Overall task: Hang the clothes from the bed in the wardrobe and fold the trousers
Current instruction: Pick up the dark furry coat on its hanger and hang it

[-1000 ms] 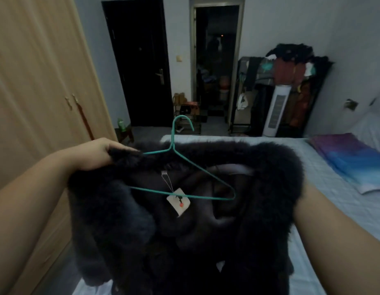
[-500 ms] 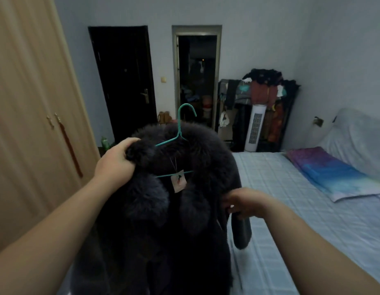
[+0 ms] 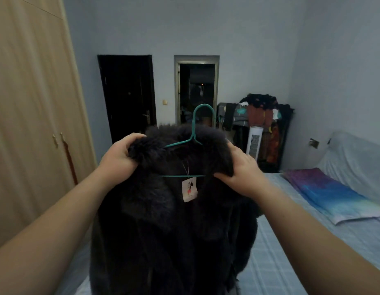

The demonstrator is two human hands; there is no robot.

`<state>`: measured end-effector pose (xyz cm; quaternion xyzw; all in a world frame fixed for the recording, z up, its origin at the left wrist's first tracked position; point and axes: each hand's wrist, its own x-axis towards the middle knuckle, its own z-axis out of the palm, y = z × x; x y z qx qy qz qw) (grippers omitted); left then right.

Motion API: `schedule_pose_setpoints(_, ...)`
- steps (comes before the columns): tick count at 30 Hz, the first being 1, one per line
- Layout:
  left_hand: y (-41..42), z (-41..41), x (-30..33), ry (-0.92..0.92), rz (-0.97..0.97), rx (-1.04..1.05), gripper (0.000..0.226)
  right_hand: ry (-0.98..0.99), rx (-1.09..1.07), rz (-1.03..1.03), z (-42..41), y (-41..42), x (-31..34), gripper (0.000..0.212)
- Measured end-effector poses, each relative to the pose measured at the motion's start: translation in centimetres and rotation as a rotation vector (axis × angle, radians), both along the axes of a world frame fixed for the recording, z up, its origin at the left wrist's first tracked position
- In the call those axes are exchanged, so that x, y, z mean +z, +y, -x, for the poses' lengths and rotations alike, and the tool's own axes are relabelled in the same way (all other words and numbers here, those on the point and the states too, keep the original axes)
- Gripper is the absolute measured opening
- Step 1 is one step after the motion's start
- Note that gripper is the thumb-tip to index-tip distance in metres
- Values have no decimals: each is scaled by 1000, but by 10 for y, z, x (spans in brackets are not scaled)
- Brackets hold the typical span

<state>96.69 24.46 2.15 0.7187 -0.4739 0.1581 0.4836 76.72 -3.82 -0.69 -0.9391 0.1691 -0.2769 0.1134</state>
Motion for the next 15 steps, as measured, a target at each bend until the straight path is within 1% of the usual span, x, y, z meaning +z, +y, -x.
schedule_pose_setpoints(1,4,-1,4,-15,-8,3,41,18,14,-28,2,-1,5,93)
schedule_pose_setpoints(3,9,-2,13,-17,-73,-30,43,24,125,-100,6,-2,14,71)
schedule_pose_setpoints(5,11,-3,20,-53,-195,-62,50,3,216,-155,8,-3,20,53)
schedule_pose_setpoints(7,16,-5,30,-85,-358,-12,61,-43,218,-172,9,-1,25,41)
schedule_pose_setpoints(9,22,-9,39,-110,-518,89,70,-95,182,-171,11,-2,30,38)
schedule_pose_setpoints(10,24,-11,44,-130,-579,148,68,-104,165,-164,12,-2,33,38)
schedule_pose_setpoints(11,26,-12,48,-159,-640,198,61,-100,146,-159,13,-2,36,39)
schedule_pose_setpoints(13,24,-15,55,-214,-772,311,39,-96,111,-120,12,0,40,42)
schedule_pose_setpoints(14,22,-15,57,-234,-821,395,34,-97,94,-88,11,3,43,45)
schedule_pose_setpoints(15,20,-17,59,-243,-844,476,35,-96,74,-55,11,5,45,49)
